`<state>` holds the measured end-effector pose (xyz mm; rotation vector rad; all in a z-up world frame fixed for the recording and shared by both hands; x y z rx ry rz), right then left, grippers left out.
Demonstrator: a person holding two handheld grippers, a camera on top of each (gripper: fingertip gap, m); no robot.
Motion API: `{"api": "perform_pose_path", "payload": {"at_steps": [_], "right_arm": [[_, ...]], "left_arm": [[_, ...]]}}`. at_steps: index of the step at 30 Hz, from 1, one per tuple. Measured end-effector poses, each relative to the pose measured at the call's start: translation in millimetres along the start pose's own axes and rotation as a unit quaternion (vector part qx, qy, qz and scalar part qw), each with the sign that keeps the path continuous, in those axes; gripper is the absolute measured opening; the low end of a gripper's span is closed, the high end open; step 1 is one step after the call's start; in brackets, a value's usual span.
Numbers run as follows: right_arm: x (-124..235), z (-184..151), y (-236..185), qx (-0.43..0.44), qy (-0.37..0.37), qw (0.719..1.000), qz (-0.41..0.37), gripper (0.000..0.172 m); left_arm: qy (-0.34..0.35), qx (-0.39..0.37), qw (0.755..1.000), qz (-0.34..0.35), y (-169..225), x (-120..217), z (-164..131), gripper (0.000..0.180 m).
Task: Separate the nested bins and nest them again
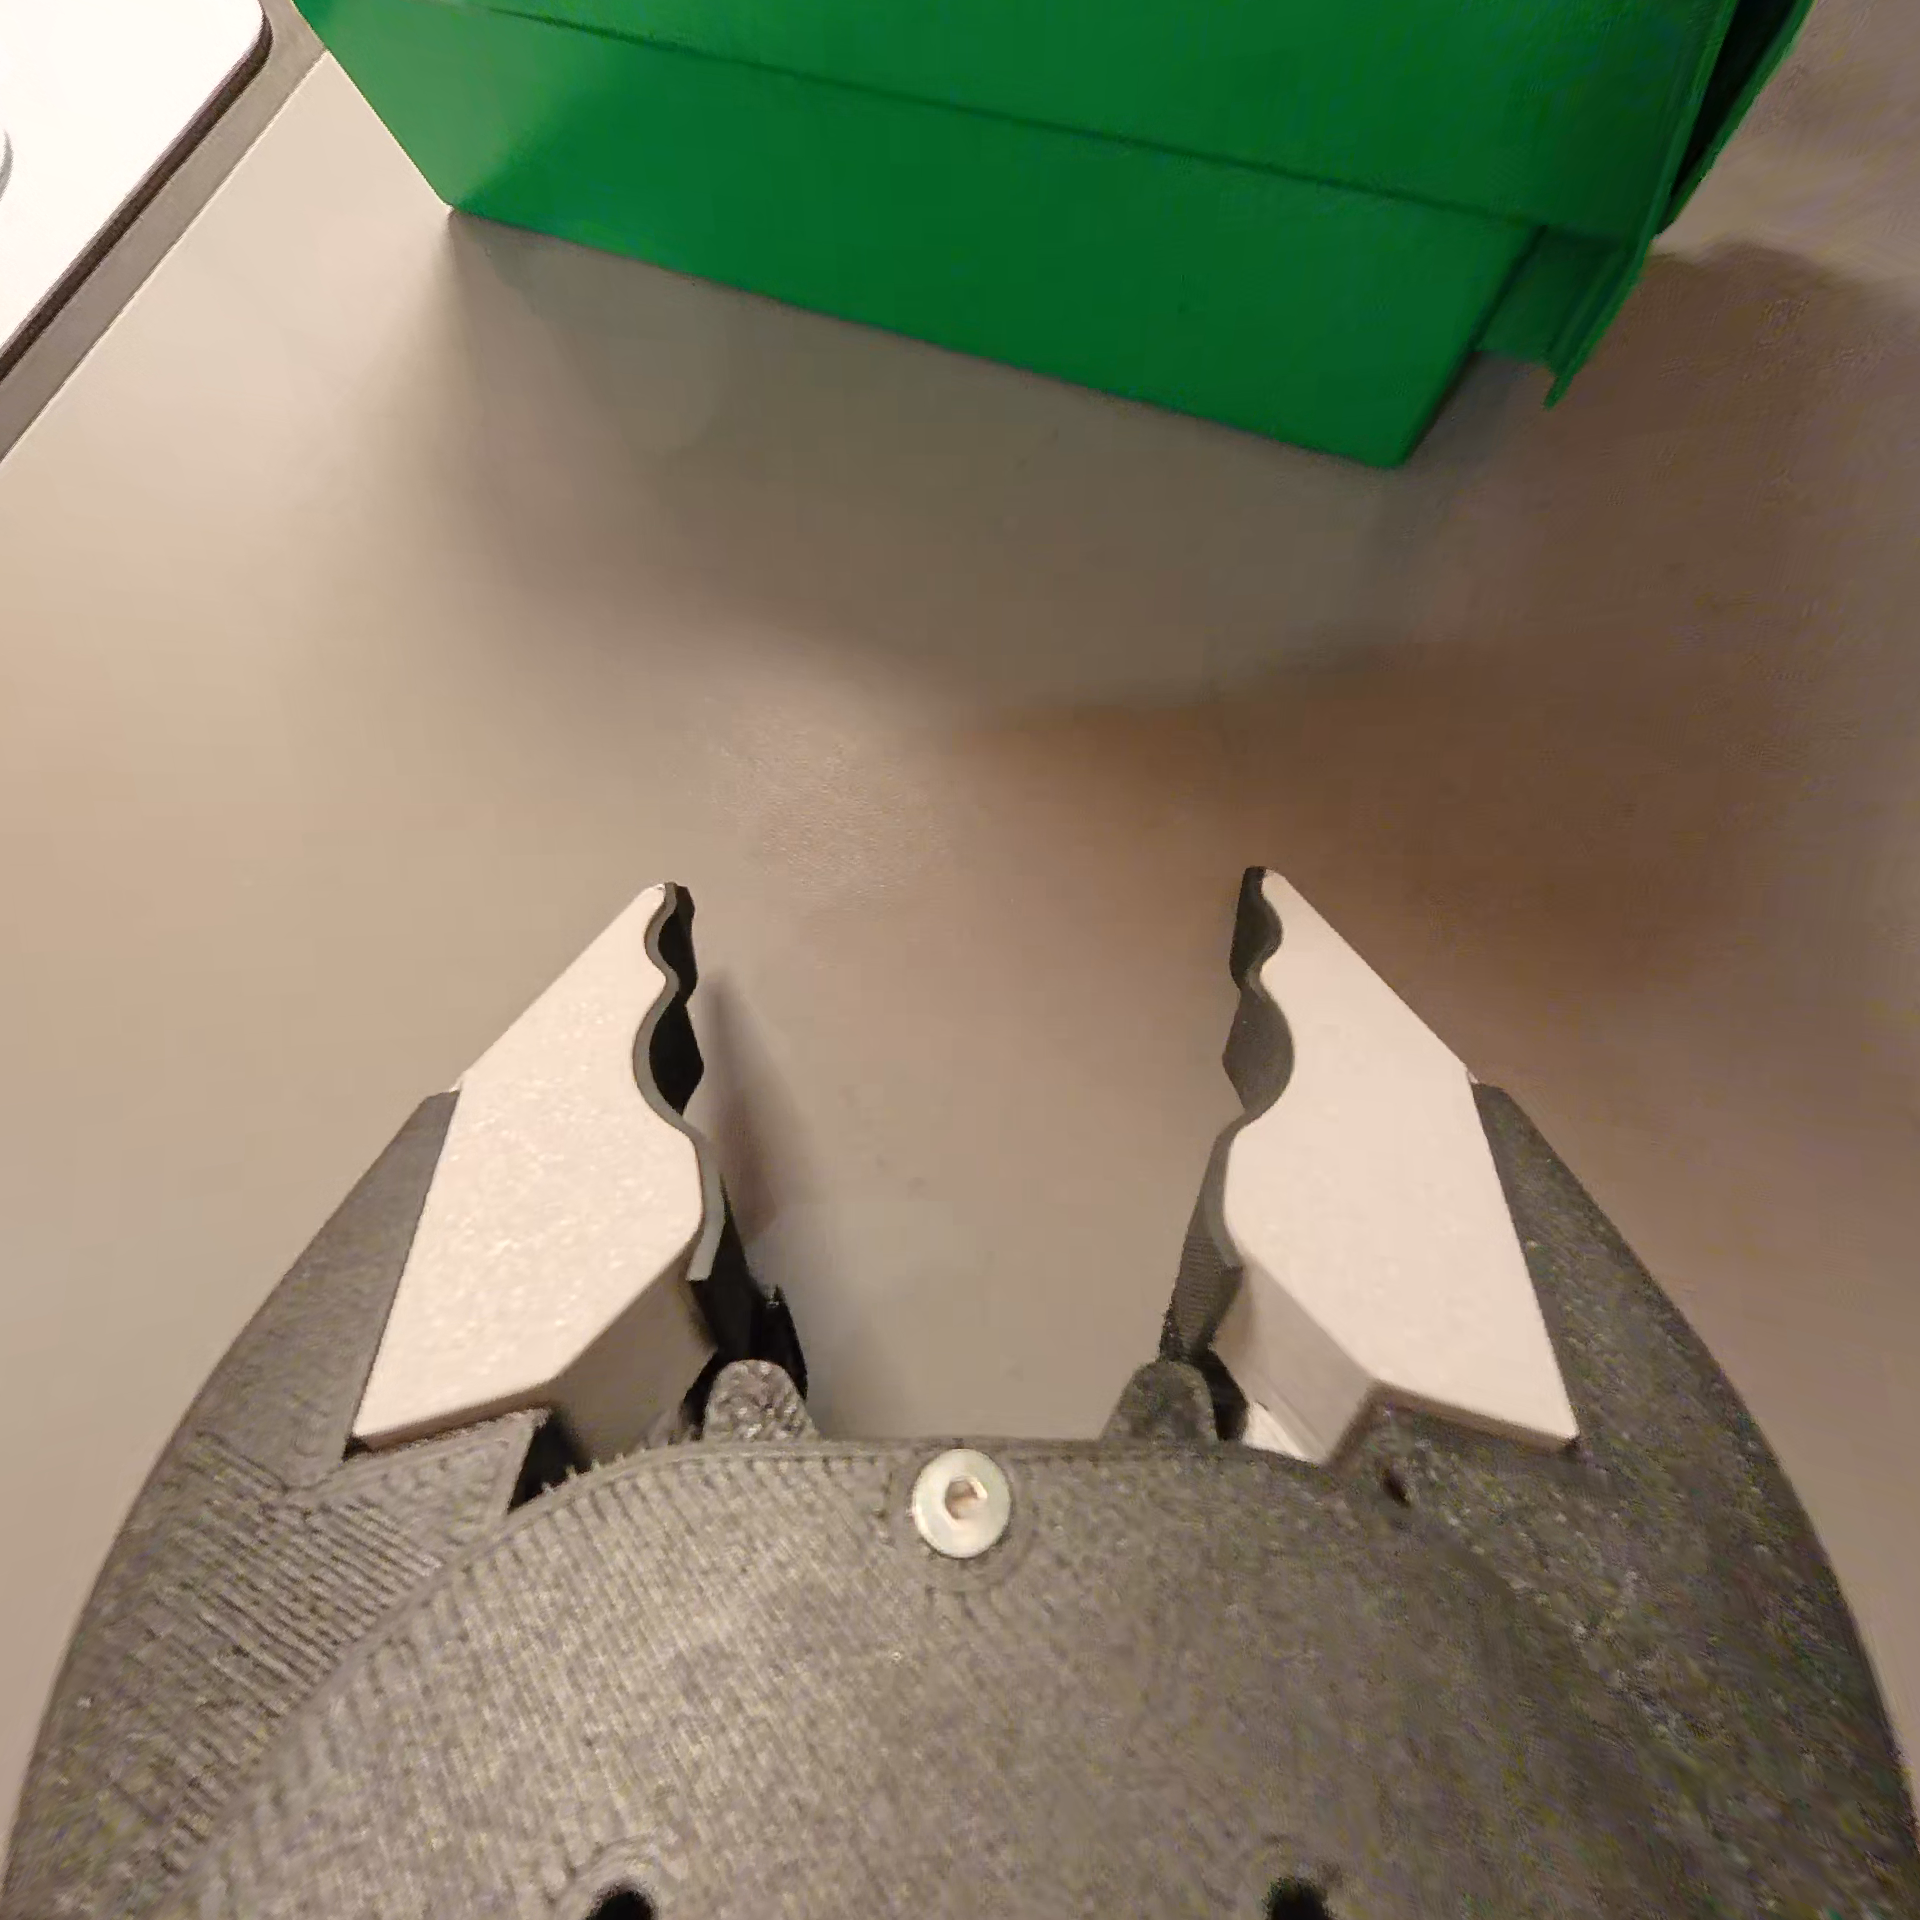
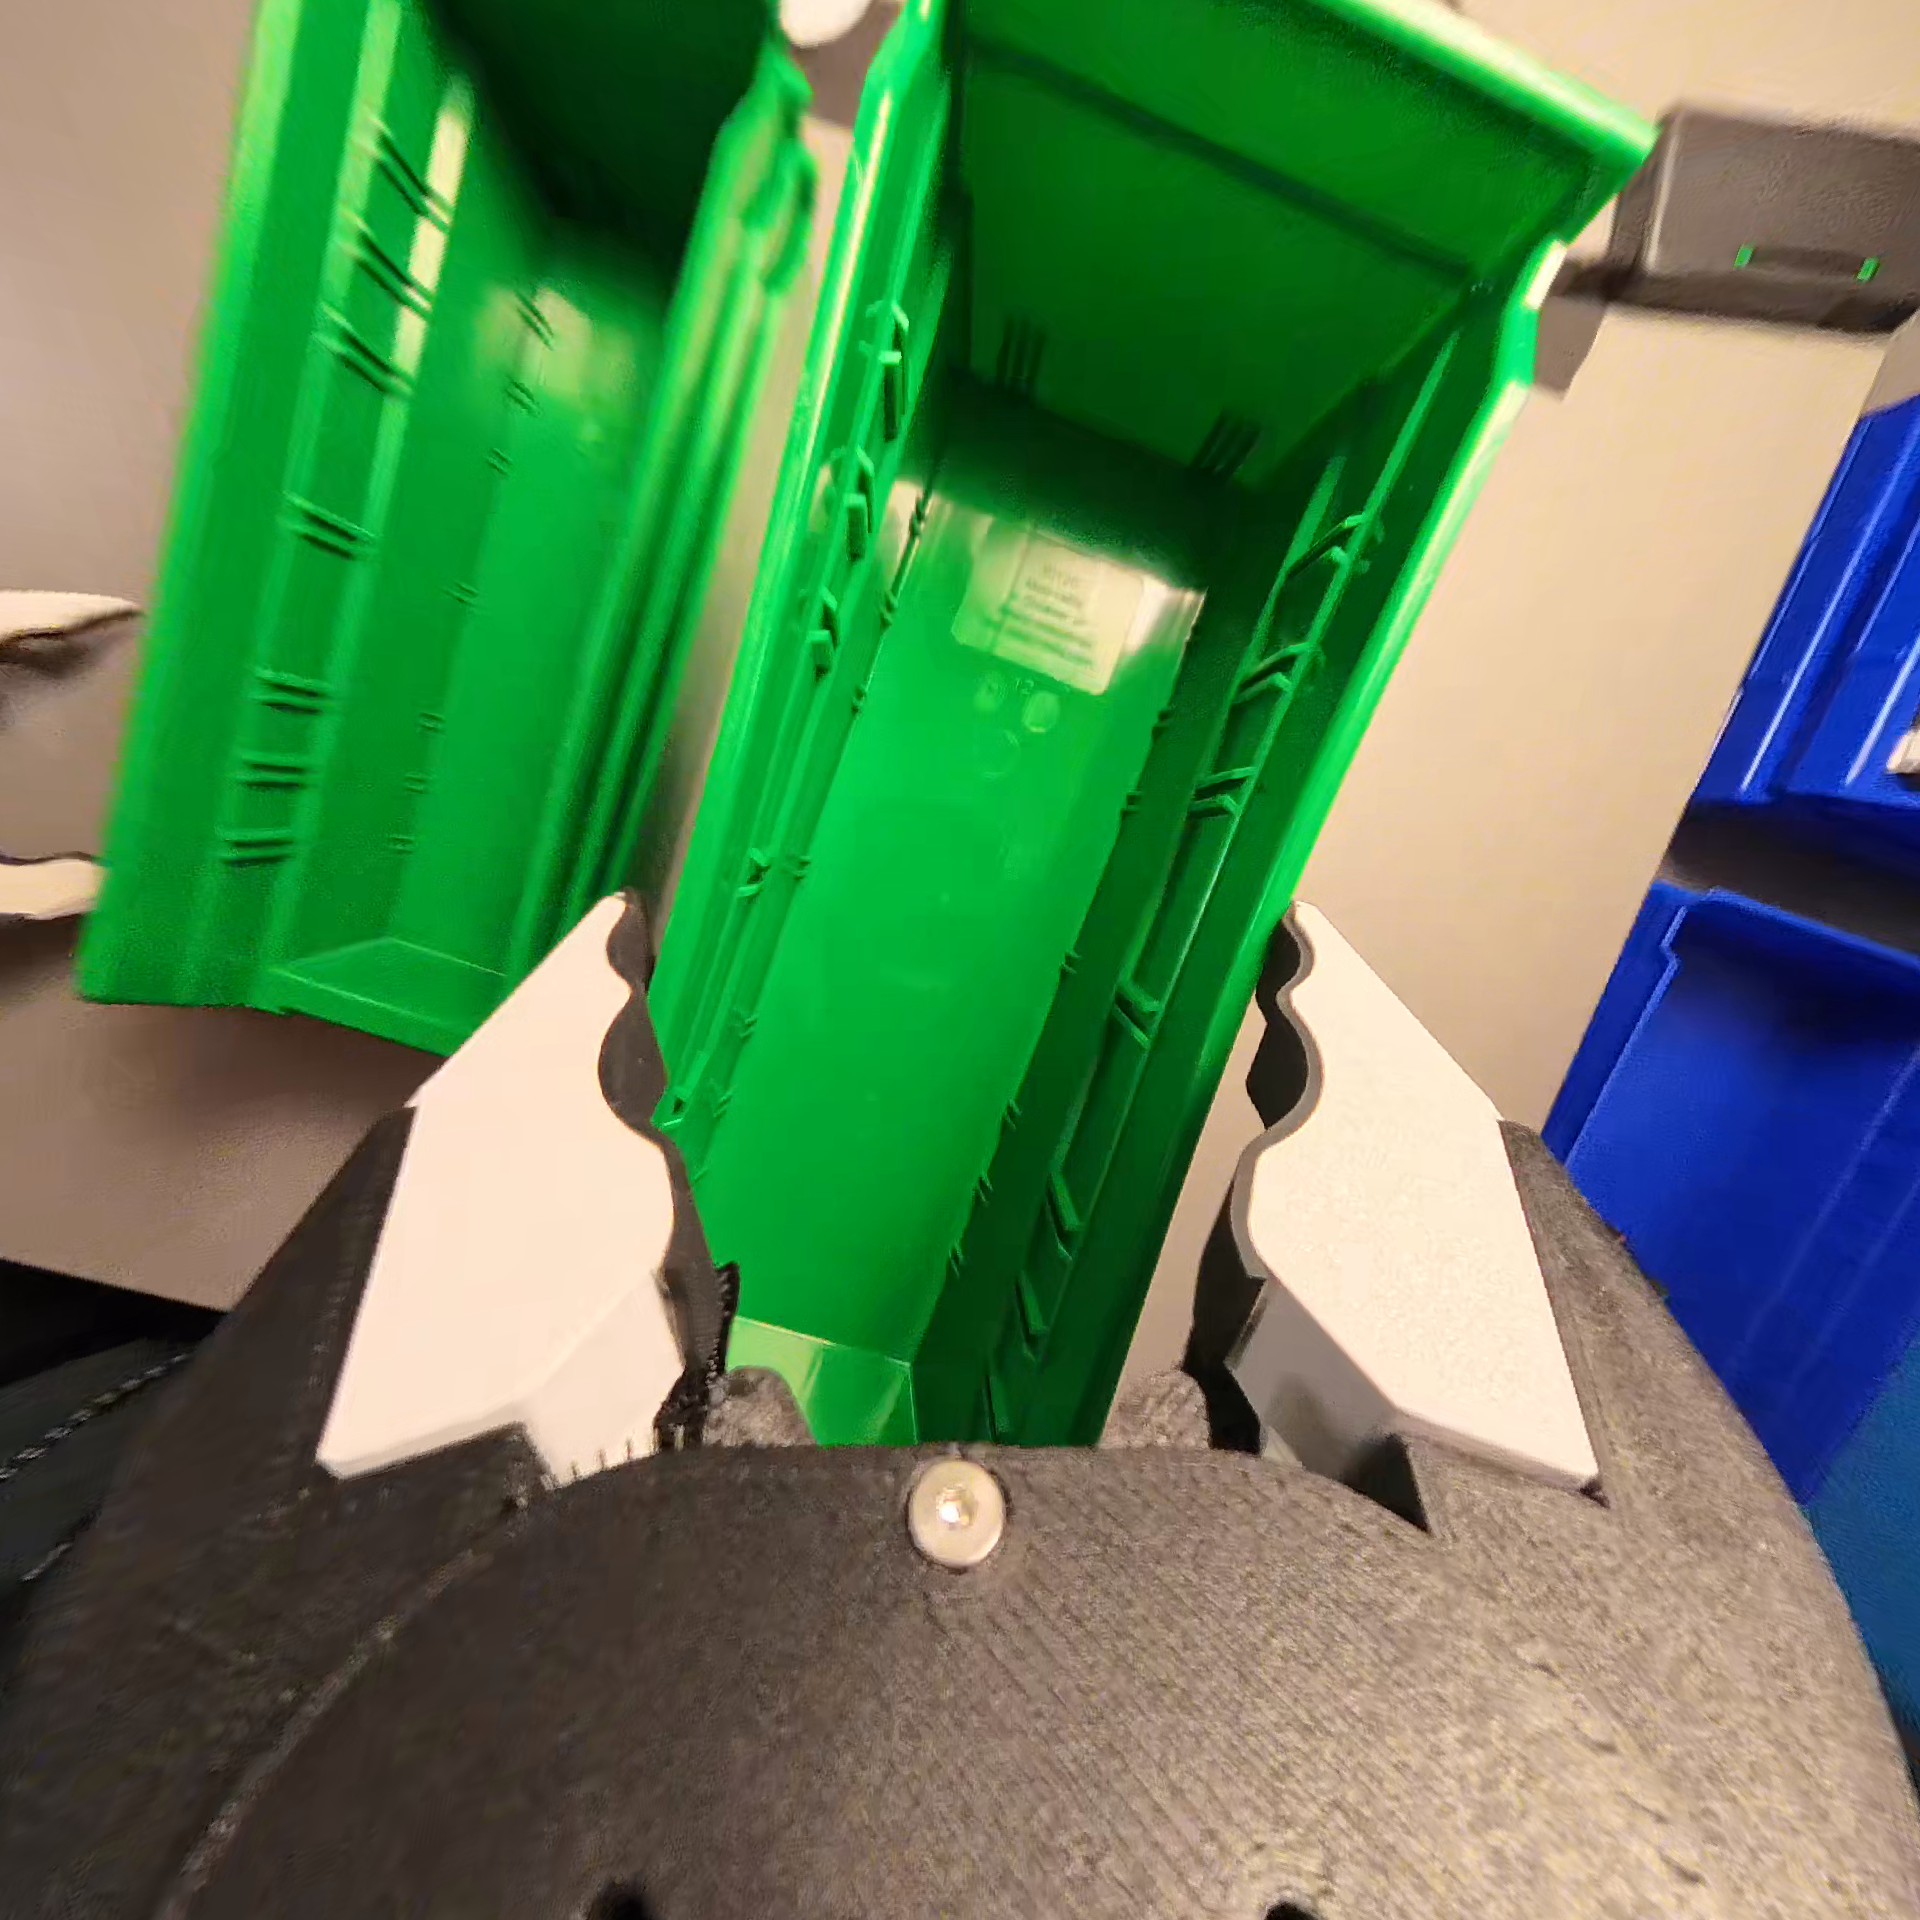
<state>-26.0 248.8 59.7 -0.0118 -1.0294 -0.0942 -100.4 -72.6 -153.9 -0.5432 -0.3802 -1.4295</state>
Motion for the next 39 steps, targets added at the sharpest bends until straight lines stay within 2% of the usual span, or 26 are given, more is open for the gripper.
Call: {"api": "perform_pose_path", "payload": {"at_steps": [7,15,21,27,35,39], "right_arm": [[-67.5,-72.4,42.9,-0.018,-0.063,0.998,-0.013,0.117],[-98.5,-114.2,45.2,0.007,-0.066,0.998,-0.021,0.125],[-89.1,-116.8,34.5,0.001,-0.031,1.0,-0.004,0.127],[-53.1,-102.2,17.8,-0.016,0.049,0.998,0.03,0.127],[-3.7,-112.5,-81.0,-0.01,0.181,0.969,0.167,0.127],[5.6,-102.5,-110.3,-0.015,0.218,0.958,0.186,0.127]], "left_arm": [[0.0,0.003,1.0,-0.001,0.0,0.0,0.0,0.103],[0.0,0.0,1.0,0.0,0.5,0.2,0.2,0.103],[-0.002,0.004,1.0,0.001,0.2,0.8,-0.4,0.105],[-0.001,0.005,1.0,-0.001,0.4,1.4,-0.4,0.106],[0.001,0.023,1.0,-0.006,-1.5,2.3,-0.6,0.105],[-0.001,0.024,1.0,-0.005,-1.8,2.1,-0.9,0.105]]}}
Point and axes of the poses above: each gripper's, where its closed fingertips meet, x back along the fingers, z out of its top, y = z × x across the jaws, the point moved 3 cm from there along x, back along the fingers, and after that the axes turned 8 degrees about y, right-handed, at the moved point
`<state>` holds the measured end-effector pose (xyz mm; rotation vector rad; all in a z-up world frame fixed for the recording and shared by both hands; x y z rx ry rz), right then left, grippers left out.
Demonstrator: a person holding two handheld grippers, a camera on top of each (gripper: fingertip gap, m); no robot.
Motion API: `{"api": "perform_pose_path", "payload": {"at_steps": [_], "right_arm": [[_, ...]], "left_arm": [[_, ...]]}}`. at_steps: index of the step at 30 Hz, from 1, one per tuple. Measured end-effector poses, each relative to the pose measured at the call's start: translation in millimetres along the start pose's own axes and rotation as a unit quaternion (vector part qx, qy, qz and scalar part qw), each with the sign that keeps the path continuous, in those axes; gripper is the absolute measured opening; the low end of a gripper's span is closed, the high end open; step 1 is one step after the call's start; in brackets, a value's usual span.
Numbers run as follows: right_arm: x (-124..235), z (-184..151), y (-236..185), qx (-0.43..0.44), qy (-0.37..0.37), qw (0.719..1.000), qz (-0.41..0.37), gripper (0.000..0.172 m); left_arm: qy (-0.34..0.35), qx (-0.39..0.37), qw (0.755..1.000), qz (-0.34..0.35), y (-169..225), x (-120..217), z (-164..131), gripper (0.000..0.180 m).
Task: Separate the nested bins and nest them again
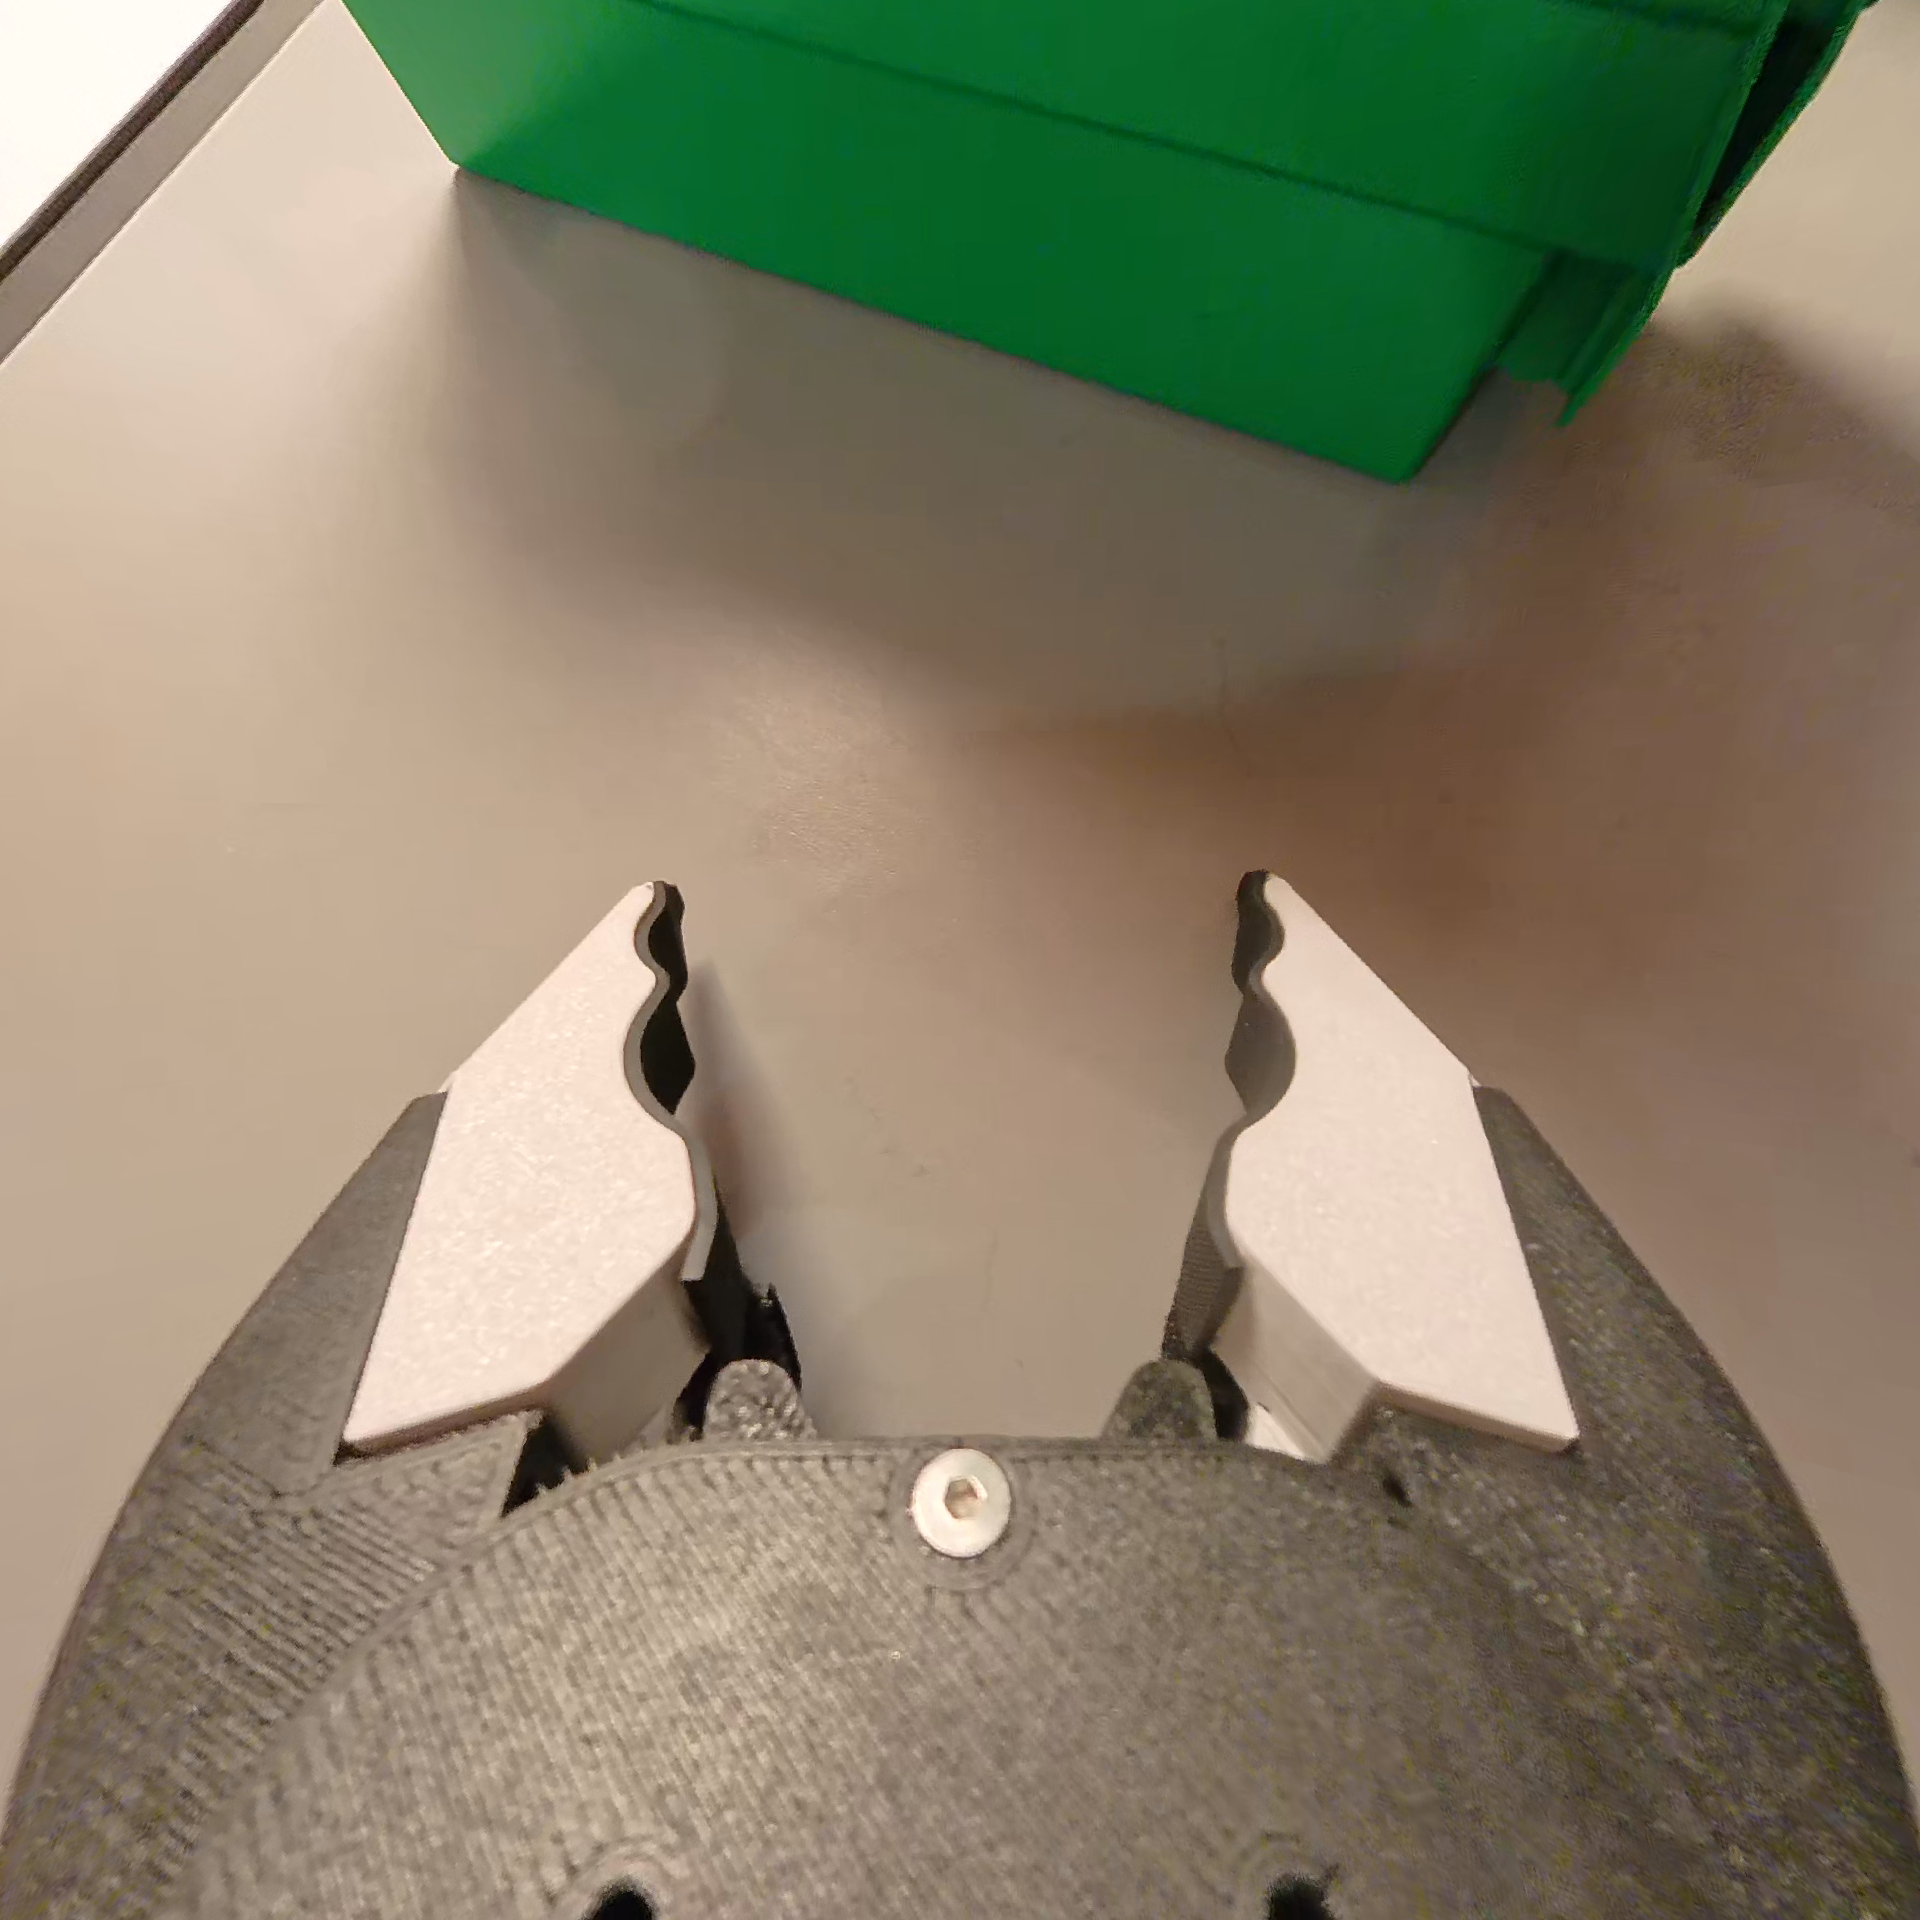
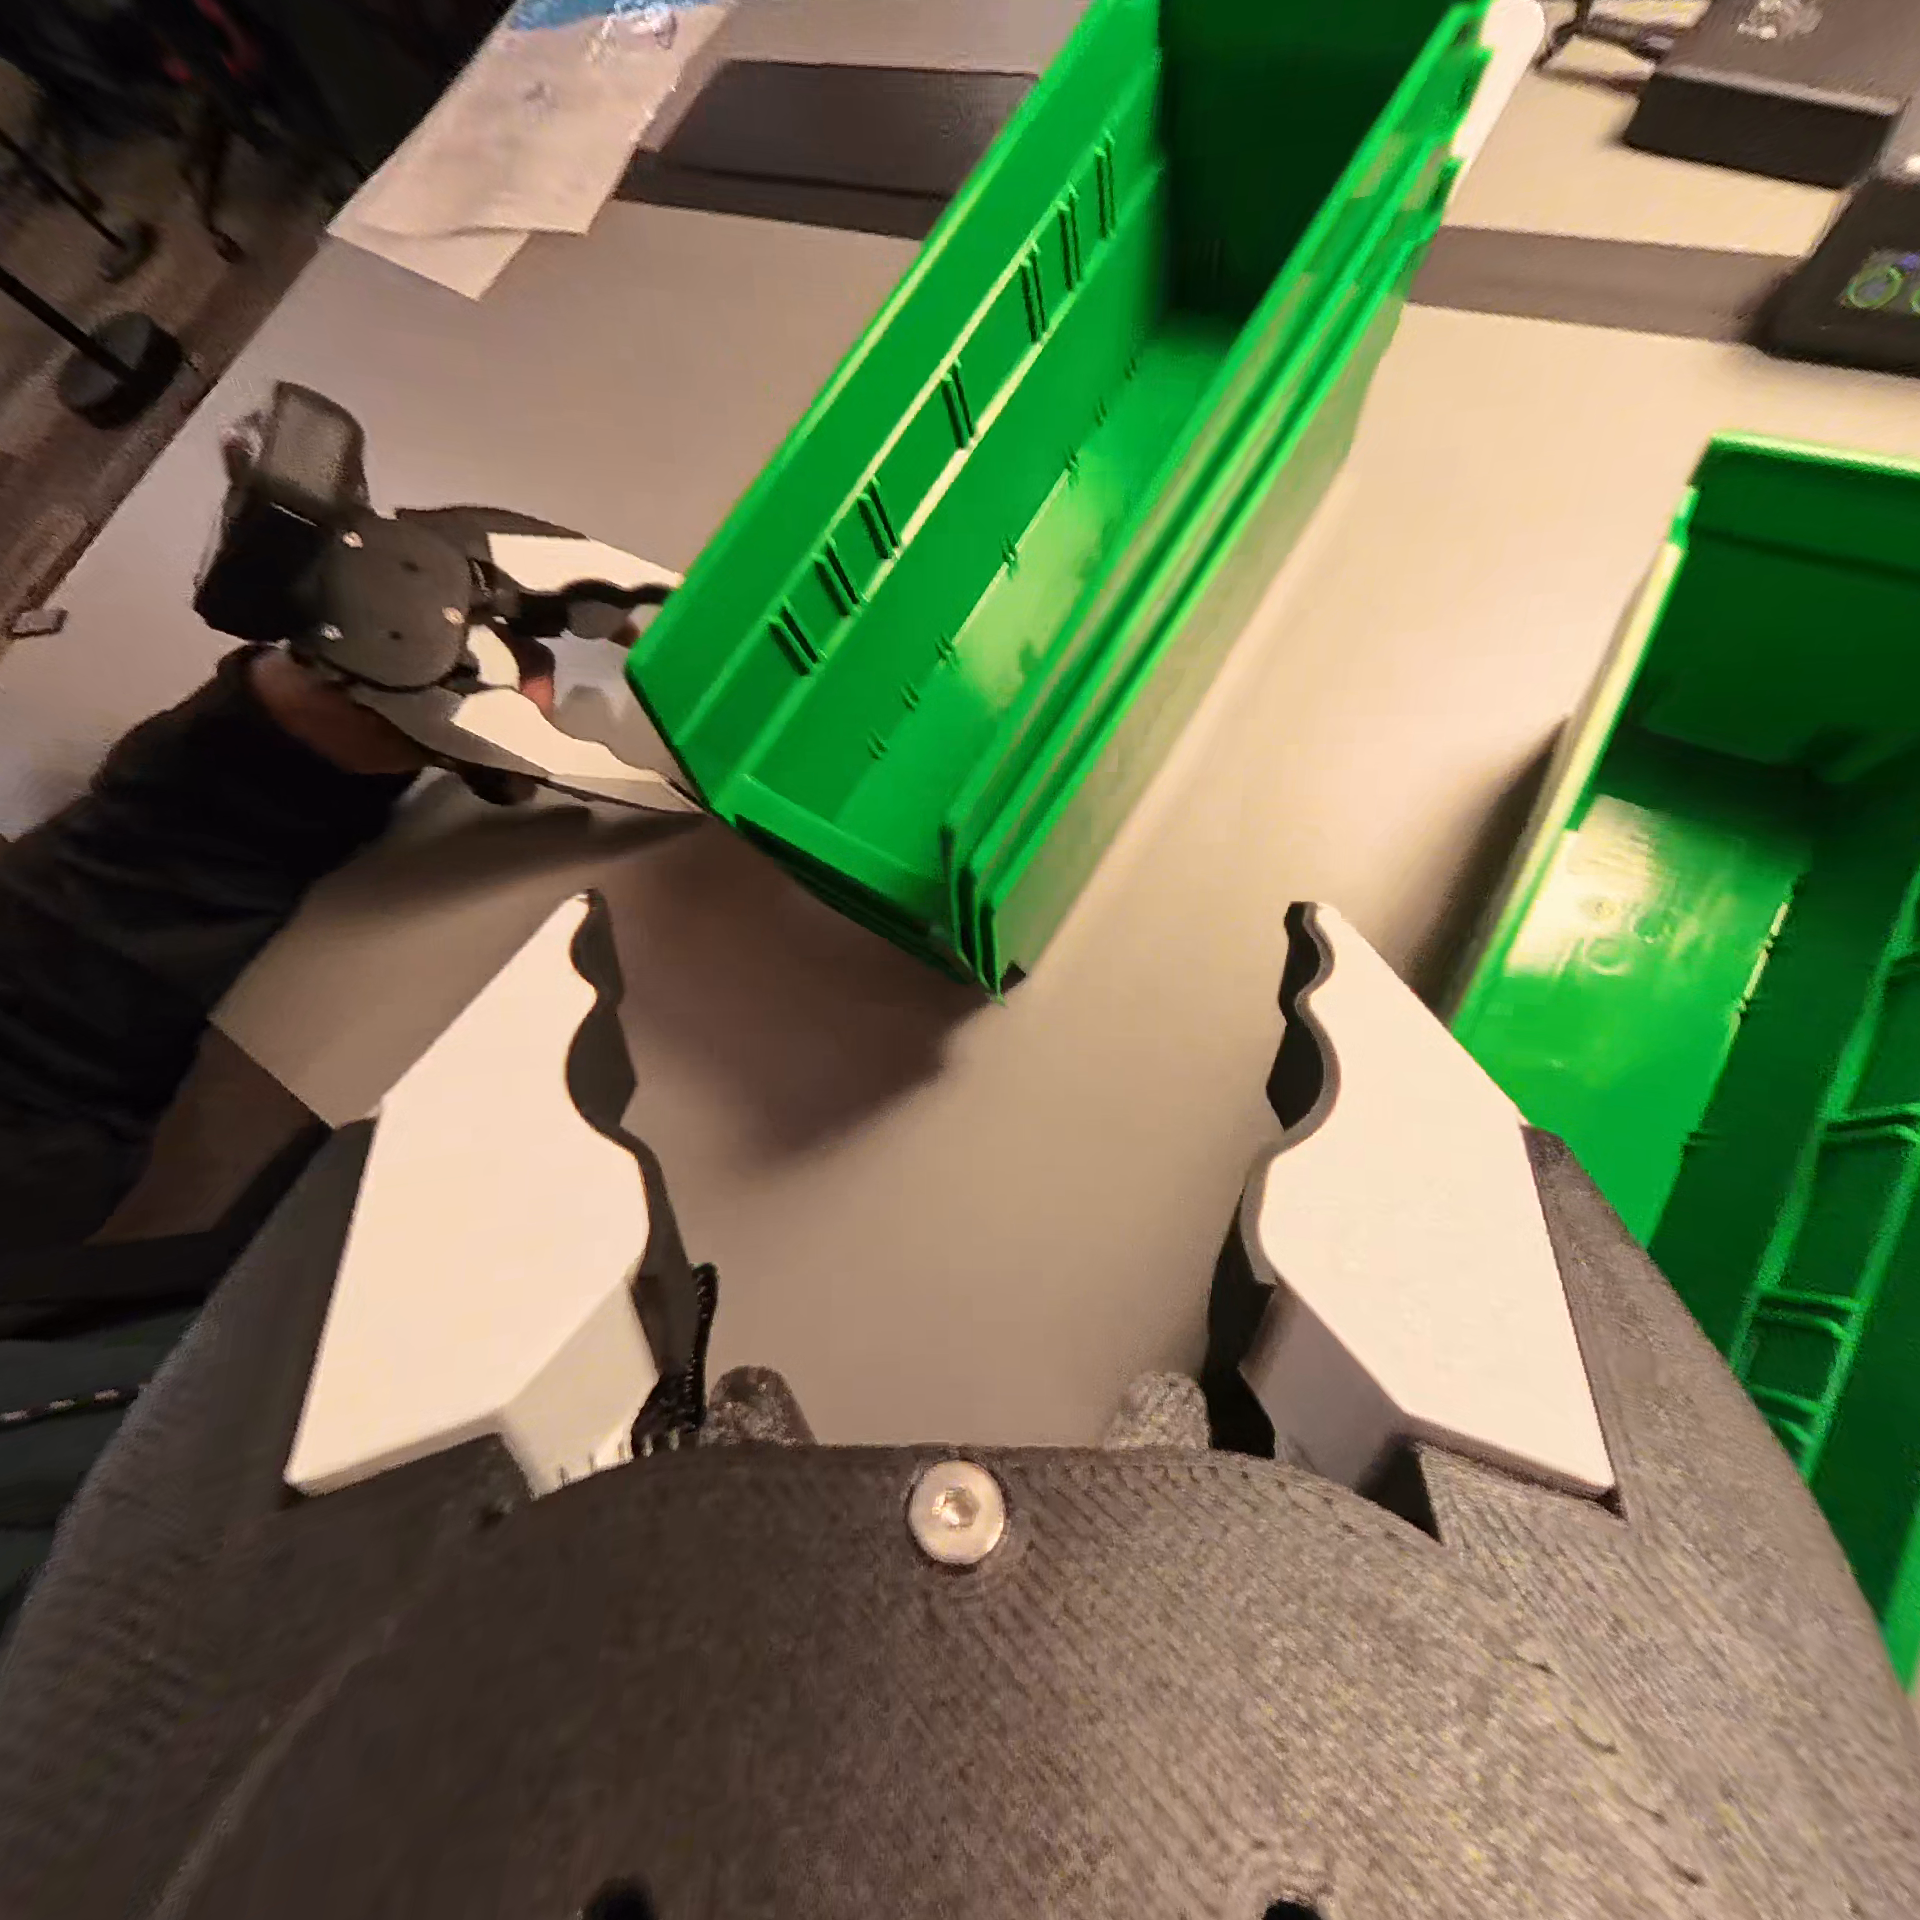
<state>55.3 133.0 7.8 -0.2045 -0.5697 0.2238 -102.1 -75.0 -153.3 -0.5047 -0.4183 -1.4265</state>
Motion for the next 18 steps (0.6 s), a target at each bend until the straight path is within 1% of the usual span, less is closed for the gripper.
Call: {"api": "perform_pose_path", "payload": {"at_steps": [5,7,11,15,18], "right_arm": [[-32.9,28.2,-0.7,0.025,-0.02,0.999,-0.03,0.13],[-50.2,45.9,2.8,0.038,-0.031,0.998,-0.046,0.13],[-90.4,72.4,15.7,0.041,-0.093,0.992,-0.079,0.136],[-123.9,79.3,22.9,0.032,-0.162,0.981,-0.106,0.144],[-139.3,81.5,21.5,0.033,-0.191,0.973,-0.123,0.146]], "left_arm": [[0.002,0.005,1.0,0.004,-1.5,0.5,0.3,0.105],[0.004,0.007,1.0,0.004,-2.2,0.9,0.5,0.104],[0.003,0.003,1.0,0.005,-1.5,0.7,0.1,0.104],[0.004,0.004,1.0,0.004,-1.5,1.3,-0.2,0.104],[0.003,0.005,1.0,0.005,-2.3,2.1,-1.2,0.104]]}}
Point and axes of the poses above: each gripper's, where its closed fingertips meet, x back along the fingers, z out of its top, y = z × x across the jaws, the point moved 3 cm from there along x, back along the fingers, and after that the axes turned 8 degrees about y, right-handed, at the moved point
